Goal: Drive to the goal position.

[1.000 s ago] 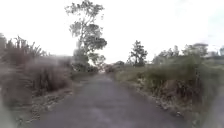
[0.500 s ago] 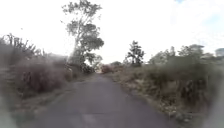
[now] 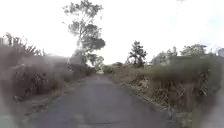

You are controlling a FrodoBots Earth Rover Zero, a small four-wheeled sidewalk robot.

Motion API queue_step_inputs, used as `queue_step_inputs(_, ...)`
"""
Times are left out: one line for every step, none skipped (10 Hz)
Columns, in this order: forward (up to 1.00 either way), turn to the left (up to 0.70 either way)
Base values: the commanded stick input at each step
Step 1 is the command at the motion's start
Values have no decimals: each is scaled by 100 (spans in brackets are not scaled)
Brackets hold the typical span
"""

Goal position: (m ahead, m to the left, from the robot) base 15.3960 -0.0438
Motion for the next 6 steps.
queue_step_inputs(50,1)
queue_step_inputs(50,1)
queue_step_inputs(50,1)
queue_step_inputs(50,1)
queue_step_inputs(50,1)
queue_step_inputs(50,1)
